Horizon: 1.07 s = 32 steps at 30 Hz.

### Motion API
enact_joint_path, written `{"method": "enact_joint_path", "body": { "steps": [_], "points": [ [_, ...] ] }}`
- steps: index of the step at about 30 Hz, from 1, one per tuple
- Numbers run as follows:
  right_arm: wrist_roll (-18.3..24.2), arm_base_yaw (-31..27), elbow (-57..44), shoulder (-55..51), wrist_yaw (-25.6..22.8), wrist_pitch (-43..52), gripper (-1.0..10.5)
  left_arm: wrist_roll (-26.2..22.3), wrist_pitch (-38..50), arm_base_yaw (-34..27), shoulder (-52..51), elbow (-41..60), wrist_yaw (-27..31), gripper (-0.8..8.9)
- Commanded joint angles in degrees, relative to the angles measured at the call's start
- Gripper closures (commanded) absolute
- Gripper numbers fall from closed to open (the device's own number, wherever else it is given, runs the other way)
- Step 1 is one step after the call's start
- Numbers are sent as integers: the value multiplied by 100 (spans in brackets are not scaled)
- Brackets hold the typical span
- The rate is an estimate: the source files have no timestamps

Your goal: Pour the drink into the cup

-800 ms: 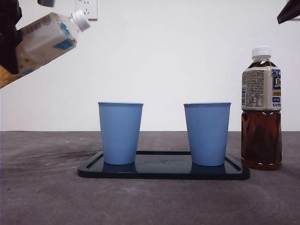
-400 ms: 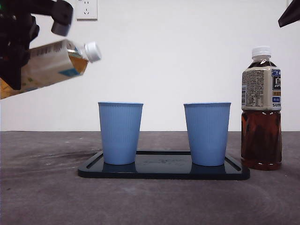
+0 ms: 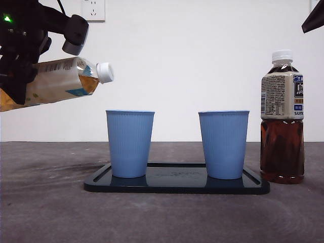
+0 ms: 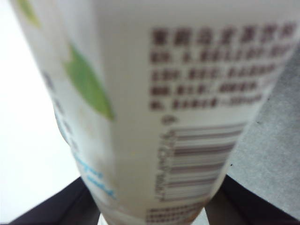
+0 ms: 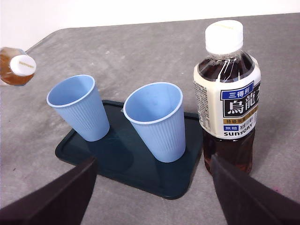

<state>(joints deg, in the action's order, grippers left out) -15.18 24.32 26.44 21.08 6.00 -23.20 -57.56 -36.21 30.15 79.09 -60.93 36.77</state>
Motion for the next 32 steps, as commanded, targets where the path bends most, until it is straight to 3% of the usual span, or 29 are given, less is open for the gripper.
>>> {"method": "enact_joint_path", "body": {
  "steps": [1, 32],
  "points": [
    [70, 31, 79, 0, 4, 35, 562, -39, 160, 68, 114, -236, 162, 601],
    [70, 31, 79, 0, 2, -50, 562, -46, 313, 133, 184, -236, 214, 601]
  ]
}}
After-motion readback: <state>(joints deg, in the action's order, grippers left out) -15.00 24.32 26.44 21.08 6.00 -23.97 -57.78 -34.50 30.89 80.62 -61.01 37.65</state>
